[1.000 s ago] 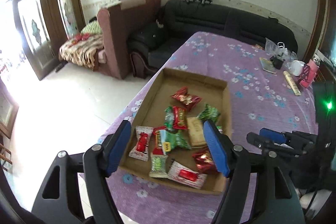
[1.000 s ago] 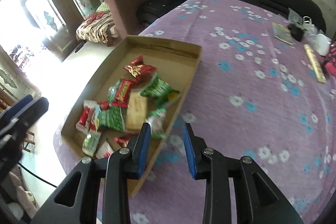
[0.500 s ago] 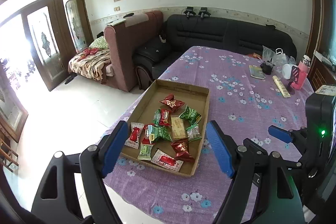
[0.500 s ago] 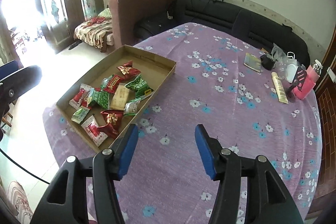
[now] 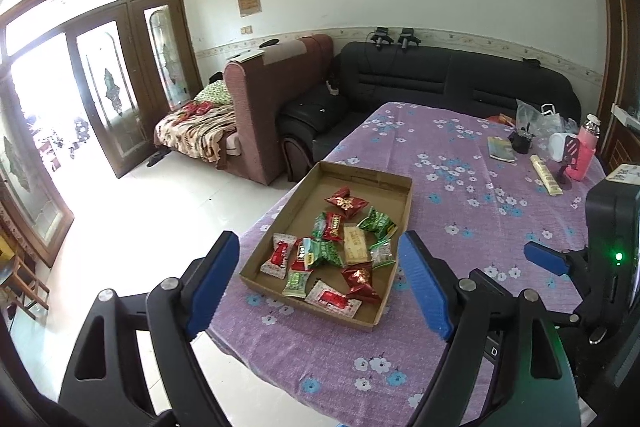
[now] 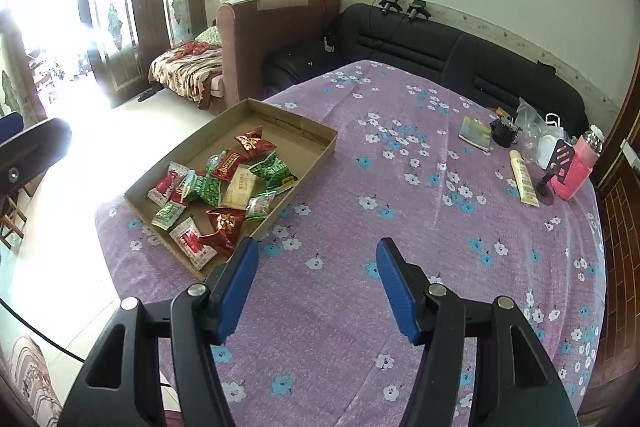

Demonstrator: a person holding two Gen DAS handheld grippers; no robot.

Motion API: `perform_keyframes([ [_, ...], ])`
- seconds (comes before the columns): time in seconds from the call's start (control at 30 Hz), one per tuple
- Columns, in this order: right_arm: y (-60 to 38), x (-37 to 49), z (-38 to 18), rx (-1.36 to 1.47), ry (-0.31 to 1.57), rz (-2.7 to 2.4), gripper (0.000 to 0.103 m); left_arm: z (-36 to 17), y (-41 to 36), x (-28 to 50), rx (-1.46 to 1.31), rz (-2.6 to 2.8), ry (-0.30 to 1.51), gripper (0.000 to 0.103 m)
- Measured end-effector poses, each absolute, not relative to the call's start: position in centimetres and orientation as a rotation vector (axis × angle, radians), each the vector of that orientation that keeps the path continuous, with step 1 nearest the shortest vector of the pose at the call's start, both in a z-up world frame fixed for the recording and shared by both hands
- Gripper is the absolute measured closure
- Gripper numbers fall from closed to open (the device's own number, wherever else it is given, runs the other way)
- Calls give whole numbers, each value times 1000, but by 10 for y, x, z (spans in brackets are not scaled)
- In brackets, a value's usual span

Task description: Organize snacks

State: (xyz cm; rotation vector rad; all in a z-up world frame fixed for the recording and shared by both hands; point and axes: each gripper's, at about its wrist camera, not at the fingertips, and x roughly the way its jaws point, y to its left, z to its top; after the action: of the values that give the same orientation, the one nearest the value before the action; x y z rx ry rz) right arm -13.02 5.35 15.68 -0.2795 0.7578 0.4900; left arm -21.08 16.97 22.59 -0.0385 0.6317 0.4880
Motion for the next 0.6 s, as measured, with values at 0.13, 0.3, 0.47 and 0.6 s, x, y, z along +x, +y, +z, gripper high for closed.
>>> perform_keyframes([
  [0.13,57,-134,153,-279,777,508,38,224,171,-215,-38,513,639,21],
  [0.3,65,-139,154,-293,772,521,38,221,174,-218,-43,527,649,21],
  [0.47,71,-144,150,-306,780,534,38,217,178,-221,-50,530,661,21],
  [0.6,76,-146,147,-310,791,543,38,213,182,-223,-62,530,675,21],
])
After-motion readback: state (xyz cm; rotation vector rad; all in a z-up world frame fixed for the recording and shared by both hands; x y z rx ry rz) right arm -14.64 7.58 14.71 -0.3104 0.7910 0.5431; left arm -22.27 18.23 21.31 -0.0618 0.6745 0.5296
